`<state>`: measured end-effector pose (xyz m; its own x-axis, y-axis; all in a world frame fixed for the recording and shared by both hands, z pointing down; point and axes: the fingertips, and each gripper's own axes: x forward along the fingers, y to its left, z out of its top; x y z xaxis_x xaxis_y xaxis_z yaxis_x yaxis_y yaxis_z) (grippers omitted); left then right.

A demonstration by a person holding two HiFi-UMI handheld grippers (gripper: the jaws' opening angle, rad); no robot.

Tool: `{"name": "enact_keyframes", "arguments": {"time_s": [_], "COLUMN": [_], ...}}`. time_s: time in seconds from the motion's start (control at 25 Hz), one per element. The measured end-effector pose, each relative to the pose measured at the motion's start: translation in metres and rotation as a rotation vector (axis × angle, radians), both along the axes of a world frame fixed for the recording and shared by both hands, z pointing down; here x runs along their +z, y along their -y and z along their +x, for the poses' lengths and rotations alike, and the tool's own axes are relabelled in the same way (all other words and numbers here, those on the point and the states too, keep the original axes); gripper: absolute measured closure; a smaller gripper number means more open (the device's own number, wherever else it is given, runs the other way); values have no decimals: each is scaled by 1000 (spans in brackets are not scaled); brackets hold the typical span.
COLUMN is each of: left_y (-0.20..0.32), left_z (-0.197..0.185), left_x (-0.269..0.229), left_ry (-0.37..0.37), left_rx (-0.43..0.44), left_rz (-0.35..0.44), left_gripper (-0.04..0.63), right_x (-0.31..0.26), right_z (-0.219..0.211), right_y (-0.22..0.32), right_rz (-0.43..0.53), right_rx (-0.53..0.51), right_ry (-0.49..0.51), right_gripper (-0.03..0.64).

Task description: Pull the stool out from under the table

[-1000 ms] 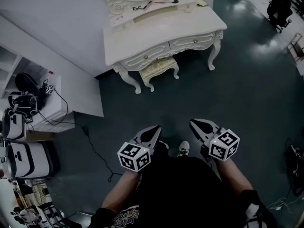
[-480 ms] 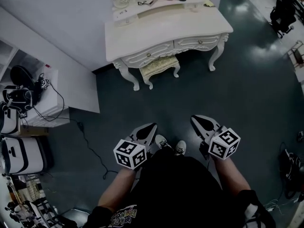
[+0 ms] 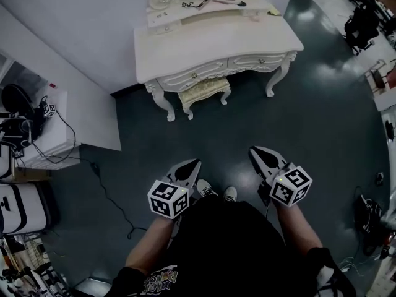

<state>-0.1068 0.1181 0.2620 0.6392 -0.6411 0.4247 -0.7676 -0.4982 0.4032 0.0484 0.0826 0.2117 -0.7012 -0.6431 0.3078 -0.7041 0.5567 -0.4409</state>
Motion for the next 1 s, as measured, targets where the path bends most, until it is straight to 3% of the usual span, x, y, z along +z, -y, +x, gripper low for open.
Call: {"name": "enact_keyframes", "arguments": {"time_s": [0.44, 1.0], "left_y": [13, 27], "left_z": [-47, -99], "left_x": [19, 37], "left_ry": [-8, -7], "left_rx": [19, -187], "left_rz": [9, -20], "left_gripper": [588, 588], "right_x": [7, 21], "right_z": [-51, -76], "right_y": [27, 77], "right_rz": [31, 43], "right_rx": [12, -88], "right_ry": [-37, -99], "right_gripper": [589, 589]}}
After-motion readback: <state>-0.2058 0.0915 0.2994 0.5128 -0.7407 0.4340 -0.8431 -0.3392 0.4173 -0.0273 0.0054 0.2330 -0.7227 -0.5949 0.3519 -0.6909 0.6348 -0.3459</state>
